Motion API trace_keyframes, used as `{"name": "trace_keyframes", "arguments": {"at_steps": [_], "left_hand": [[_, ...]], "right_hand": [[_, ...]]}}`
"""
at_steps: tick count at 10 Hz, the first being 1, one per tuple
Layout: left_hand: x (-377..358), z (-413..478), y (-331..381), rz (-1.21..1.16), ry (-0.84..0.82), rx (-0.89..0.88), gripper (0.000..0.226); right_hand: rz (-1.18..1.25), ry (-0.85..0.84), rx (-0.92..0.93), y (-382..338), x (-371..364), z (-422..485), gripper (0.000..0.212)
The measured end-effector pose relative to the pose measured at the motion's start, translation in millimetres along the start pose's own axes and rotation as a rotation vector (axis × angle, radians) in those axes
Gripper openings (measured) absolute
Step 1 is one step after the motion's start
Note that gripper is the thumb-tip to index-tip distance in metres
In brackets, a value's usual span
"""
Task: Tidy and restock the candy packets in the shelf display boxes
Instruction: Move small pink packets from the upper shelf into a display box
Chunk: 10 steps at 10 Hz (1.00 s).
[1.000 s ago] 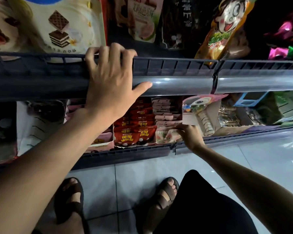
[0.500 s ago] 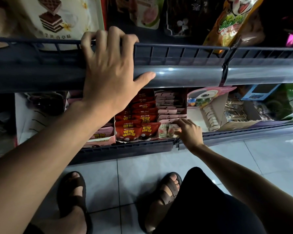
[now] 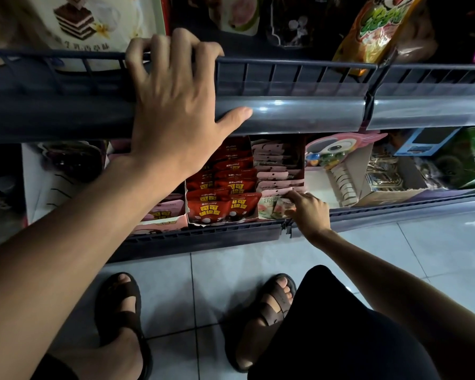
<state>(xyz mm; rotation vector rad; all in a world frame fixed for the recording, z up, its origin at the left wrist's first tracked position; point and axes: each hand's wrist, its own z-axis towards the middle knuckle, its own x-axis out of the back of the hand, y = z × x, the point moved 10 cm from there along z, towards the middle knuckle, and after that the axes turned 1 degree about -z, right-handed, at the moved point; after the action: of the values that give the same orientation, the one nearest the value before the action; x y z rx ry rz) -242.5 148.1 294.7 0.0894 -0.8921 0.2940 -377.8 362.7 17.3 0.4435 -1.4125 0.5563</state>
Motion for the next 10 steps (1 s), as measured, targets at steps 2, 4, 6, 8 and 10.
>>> {"name": "trace_keyframes", "arguments": {"at_steps": [2,4,6,8,10], "left_hand": [[0.8,-0.3,-0.2,0.000,0.008,0.002,0.078],[-0.5,0.0,-0.2,0.002,-0.008,-0.001,0.079],[0.4,-0.1,-0.3,-0.004,-0.001,0.003,0.078],[0.7,0.2,-0.2,-0.020,0.000,0.001,0.078],[-0.4,-0.2,-0.1,0.004,-0.004,0.002,0.078]], "right_hand": [[-0.090,0.012,0.084,-5.8,7.1,3.4,0.029],[-0.118,-0.071,0.034,-7.4,-1.9,1.1,0.028],[-0.030,-0.161,0.000,-1.3,5.7,12.6,0.032],[0.067,-0.035,-0.059,9.2,31.8,12.3,0.022],[0.113,-0.048,-0.111,11.4,19.8,21.2,0.020]]}}
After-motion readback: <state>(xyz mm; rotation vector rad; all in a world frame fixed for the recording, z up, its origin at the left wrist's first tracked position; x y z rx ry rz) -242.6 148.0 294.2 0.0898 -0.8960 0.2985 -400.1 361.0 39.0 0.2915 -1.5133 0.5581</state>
